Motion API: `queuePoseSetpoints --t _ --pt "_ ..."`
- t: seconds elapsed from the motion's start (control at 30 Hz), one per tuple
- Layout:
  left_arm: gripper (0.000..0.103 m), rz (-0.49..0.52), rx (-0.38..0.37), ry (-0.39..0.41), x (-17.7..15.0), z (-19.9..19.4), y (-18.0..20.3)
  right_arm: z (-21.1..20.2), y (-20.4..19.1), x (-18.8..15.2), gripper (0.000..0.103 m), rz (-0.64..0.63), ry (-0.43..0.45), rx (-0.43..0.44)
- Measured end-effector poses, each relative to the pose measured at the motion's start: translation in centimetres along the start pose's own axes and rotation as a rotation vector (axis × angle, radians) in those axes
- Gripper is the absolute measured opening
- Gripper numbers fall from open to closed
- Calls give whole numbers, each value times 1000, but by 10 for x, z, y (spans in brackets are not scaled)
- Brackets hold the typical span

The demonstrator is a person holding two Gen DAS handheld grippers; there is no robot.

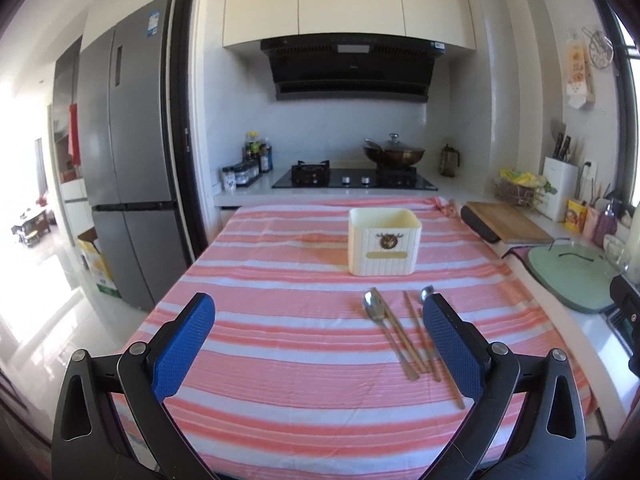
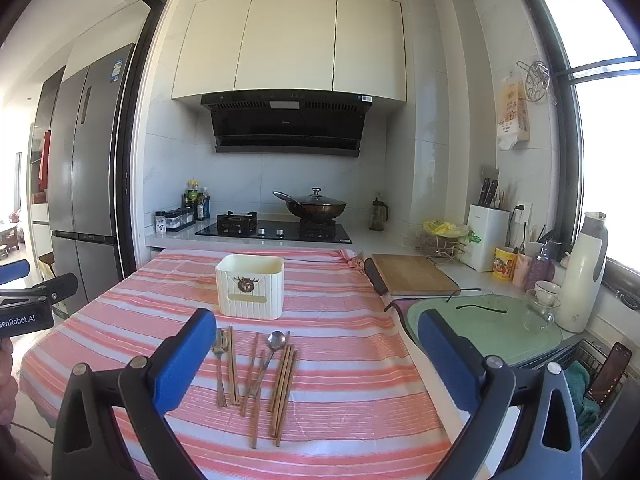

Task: Organize utensils
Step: 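Move both tools down toward the row of spoons and chopsticks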

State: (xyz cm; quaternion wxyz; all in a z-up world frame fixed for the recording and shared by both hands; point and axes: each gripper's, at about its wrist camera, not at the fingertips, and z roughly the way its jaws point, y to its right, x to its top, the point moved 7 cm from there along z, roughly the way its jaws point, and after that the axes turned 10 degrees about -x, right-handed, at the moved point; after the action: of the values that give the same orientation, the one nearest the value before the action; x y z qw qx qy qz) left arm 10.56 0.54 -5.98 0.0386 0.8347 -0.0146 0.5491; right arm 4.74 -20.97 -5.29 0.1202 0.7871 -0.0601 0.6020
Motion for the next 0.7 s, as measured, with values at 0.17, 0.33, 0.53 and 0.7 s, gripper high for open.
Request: queuePoseSetpoints --t 0.17,0.33,0.53,0.7 --pt "103 3 17 -34 -6 16 -1 15 -5 -10 103 -11 -36 6" --pt "103 -26 -4 -100 -20 42 -6 29 -8 -18 103 -21 -63 14" --pt "103 -119 -132 -322 -71 102 -4 84 -1 -61 103 -6 -217 4" --pt "103 -211 -211 -462 -107 150 2 129 2 -113 103 -22 -379 -15"
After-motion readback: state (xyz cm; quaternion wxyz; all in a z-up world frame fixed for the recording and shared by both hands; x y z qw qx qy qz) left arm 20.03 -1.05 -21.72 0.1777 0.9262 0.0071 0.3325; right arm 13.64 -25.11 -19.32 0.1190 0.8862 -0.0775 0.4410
